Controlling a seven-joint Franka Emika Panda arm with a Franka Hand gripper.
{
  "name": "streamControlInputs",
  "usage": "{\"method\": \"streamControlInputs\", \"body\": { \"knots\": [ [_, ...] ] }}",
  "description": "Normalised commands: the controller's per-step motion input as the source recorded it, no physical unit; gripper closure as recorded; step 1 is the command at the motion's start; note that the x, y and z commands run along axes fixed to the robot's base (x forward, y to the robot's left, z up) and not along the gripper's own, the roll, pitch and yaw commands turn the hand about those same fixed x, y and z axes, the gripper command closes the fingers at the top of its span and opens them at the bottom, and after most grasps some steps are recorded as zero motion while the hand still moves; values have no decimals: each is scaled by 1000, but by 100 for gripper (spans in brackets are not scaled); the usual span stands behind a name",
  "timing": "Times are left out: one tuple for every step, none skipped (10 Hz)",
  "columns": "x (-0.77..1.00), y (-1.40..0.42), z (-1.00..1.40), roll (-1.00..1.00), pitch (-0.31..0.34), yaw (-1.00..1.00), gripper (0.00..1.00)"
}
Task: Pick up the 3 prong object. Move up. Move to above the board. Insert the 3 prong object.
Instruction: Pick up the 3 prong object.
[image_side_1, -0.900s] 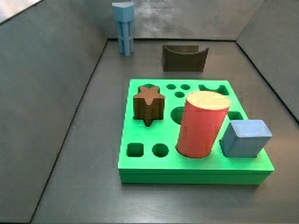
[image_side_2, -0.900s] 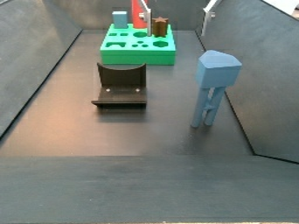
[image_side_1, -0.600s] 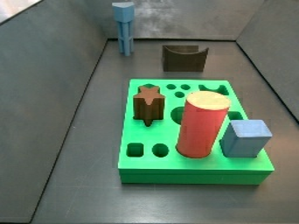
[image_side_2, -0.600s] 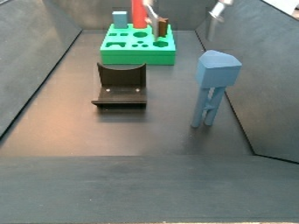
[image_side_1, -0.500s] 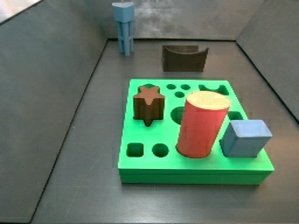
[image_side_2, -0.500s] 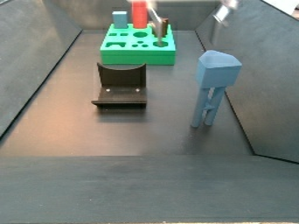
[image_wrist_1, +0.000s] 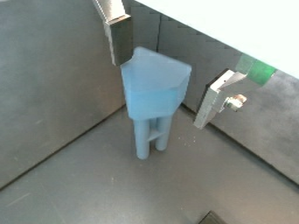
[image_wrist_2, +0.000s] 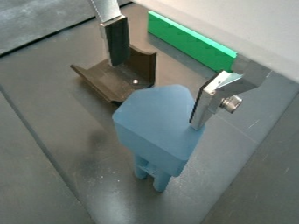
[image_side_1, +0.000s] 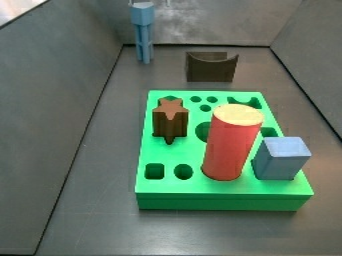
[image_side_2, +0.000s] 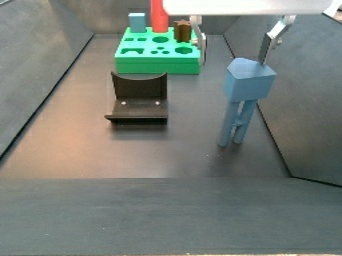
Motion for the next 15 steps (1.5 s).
{"method": "streamControlInputs", "body": {
  "knots": [
    [-149, 89, 571, 133, 204, 126, 0],
    [-186, 14, 391, 160, 156, 220, 0],
    [-74, 83, 0, 161, 131, 337, 0],
    [0, 120, -94, 40, 13, 323, 0],
    [0, 157, -209, 39, 0, 320, 0],
    [-9, 234, -220, 54, 0, 429, 0],
    [0, 217, -246, 37, 0, 474, 0],
    [0, 226, -329, 79, 0, 486, 0],
    [0, 189, -280, 90, 17, 497, 0],
    [-71, 0, -280, 121, 3, 340, 0],
    [-137, 0, -220, 129, 39, 106, 0],
    [-9, -49, -206, 86, 30, 0, 0],
    [-80, -31, -323, 90, 26, 0, 0],
    [-89, 0, -626, 140, 41, 0, 0],
    [0, 0, -783, 157, 50, 0, 0]
  ]
}}
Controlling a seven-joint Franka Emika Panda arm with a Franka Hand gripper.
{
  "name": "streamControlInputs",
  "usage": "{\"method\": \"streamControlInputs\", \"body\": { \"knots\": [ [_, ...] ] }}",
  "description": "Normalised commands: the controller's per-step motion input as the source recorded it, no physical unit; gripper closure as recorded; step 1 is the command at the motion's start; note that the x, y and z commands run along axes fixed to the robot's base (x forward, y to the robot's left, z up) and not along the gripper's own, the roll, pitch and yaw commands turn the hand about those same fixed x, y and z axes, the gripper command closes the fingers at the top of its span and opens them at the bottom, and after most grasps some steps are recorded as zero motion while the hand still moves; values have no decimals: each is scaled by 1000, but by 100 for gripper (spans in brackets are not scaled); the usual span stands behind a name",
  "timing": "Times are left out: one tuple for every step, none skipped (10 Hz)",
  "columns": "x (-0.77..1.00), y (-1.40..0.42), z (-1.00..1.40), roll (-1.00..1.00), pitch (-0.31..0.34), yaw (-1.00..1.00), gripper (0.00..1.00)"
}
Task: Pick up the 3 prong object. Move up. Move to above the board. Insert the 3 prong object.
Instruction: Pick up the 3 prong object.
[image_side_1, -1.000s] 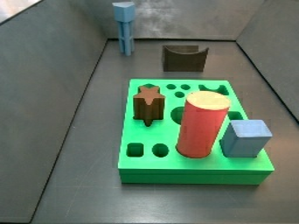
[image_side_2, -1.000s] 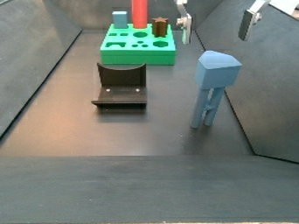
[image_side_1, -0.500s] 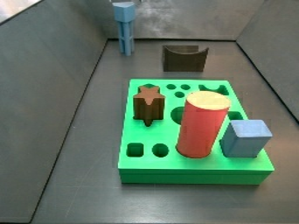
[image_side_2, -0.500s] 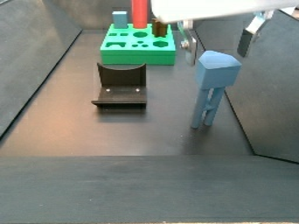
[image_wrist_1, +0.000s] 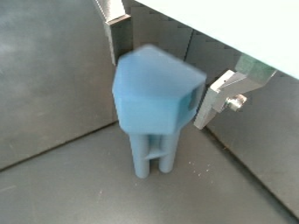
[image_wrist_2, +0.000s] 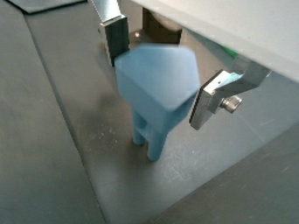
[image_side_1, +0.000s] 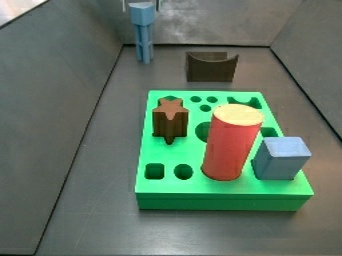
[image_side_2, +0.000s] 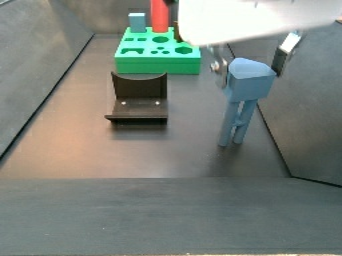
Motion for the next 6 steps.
{"method": "streamControlInputs", "body": {
  "knots": [
    [0, 0, -446, 77, 4, 31, 0],
    [0, 0, 0, 0, 0, 0, 0],
    [0, 0, 0, 0, 0, 0, 100],
    [0, 0, 0, 0, 0, 0, 100],
    [0, 0, 0, 0, 0, 0, 100],
    [0, 0, 0, 0, 0, 0, 100]
  ]
}}
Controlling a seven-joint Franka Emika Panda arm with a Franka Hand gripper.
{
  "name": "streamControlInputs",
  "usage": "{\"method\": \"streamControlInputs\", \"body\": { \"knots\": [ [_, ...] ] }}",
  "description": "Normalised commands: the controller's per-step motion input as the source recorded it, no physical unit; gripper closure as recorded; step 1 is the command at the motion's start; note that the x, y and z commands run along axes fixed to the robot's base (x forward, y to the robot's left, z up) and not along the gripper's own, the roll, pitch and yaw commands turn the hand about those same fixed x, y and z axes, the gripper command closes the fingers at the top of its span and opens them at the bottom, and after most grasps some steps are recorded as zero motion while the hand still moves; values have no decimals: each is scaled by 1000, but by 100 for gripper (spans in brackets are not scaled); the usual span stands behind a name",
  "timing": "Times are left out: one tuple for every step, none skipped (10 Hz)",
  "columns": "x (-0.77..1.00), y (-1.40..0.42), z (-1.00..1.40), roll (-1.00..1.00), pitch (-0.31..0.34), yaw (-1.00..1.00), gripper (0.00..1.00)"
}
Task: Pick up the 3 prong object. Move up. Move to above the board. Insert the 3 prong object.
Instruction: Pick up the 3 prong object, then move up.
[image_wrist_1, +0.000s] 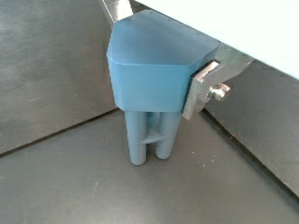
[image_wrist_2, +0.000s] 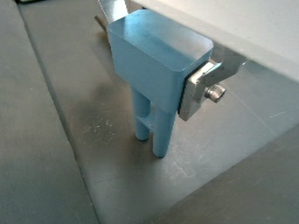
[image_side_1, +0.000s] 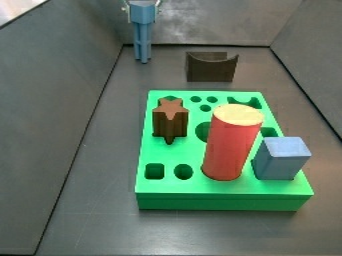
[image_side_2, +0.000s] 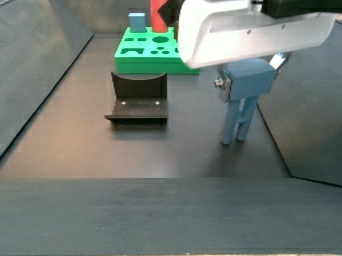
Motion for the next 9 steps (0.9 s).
{"method": "streamControlInputs", "body": {
  "knots": [
    [0, 0, 0, 0, 0, 0, 100],
    [0, 0, 0, 0, 0, 0, 100],
    [0, 0, 0, 0, 0, 0, 100],
    [0, 0, 0, 0, 0, 0, 100],
    [0, 0, 0, 0, 0, 0, 100],
    [0, 0, 0, 0, 0, 0, 100],
    [0, 0, 0, 0, 0, 0, 100],
    [0, 0, 833, 0, 0, 0, 100],
    [-24, 56, 814, -2, 10, 8, 100]
  ]
}}
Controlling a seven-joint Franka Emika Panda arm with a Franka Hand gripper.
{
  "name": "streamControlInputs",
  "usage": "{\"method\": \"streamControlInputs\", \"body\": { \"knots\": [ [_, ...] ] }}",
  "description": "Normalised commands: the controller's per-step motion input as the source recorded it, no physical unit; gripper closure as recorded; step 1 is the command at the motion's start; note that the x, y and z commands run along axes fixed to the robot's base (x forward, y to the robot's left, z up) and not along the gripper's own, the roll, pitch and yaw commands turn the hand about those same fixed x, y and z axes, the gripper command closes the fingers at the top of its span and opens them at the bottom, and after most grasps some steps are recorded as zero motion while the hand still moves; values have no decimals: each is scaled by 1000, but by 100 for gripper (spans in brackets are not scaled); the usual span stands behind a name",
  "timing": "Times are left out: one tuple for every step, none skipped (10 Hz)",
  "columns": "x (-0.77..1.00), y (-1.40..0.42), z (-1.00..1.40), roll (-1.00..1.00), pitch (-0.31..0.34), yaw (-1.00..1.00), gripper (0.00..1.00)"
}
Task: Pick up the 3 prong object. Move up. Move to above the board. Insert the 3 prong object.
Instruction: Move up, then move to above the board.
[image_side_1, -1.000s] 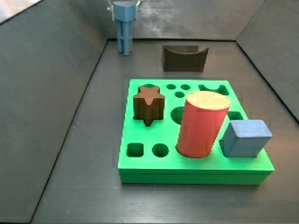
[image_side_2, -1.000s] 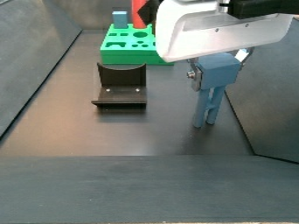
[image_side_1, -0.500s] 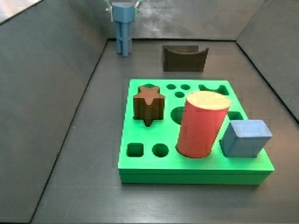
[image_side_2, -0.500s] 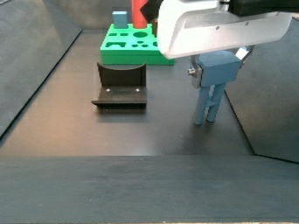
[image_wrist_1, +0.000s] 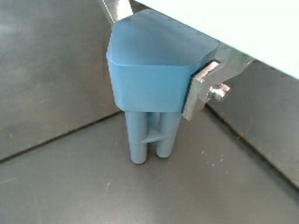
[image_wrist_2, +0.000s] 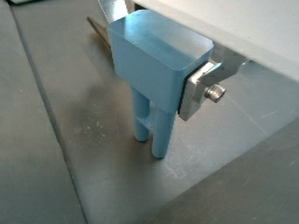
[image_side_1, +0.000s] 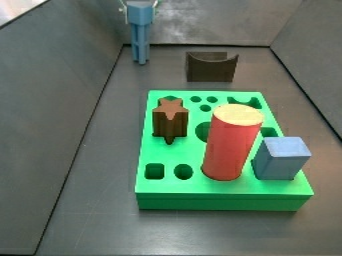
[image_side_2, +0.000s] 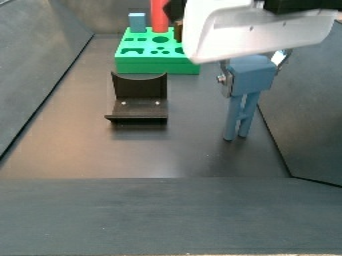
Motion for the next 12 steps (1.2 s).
{"method": "streamControlInputs", "body": {
  "knots": [
    [-31, 36, 679, -8, 30, 0, 100],
    [-27, 27, 586, -9, 38, -4, 100],
    [-11, 24, 376, -9, 44, -9, 100],
    [-5, 23, 267, -10, 50, -11, 100],
    [-420, 614, 707, -15, 201, 27, 100],
    [-384, 564, 640, -25, 187, 19, 100],
    [-250, 386, 538, -28, 130, 0, 100],
    [-131, 197, 396, -12, 117, -8, 100],
    [-63, 113, 239, 4, 116, -11, 100],
    [271, -1000, 302, 45, -64, -1000, 100],
    [271, -1000, 300, 40, -74, -1000, 100],
    [262, -1000, 307, 0, -73, -808, 100]
  ]
}}
